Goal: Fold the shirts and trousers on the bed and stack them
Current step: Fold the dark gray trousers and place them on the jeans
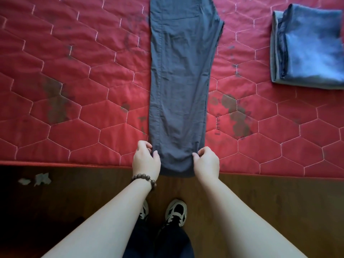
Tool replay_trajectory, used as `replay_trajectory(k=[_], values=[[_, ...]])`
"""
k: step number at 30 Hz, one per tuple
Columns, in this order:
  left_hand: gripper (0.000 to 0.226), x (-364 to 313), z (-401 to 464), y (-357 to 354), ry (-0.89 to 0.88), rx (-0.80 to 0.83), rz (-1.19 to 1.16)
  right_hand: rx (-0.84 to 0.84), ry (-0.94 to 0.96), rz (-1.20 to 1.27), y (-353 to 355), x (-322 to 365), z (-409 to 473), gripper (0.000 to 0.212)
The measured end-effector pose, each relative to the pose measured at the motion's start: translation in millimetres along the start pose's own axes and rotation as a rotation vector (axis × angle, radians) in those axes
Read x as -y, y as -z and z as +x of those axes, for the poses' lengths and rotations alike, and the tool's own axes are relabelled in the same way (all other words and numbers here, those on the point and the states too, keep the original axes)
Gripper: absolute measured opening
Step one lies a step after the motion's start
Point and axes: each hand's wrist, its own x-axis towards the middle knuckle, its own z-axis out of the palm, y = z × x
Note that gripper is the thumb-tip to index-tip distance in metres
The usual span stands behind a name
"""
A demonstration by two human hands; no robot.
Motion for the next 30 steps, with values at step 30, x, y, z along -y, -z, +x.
replay_trajectory(k=[30], values=[[0.016,6,10,1,0.071,-0.012,-0.008,0.179,-0.02,0.026,12,-21,9,0.03]])
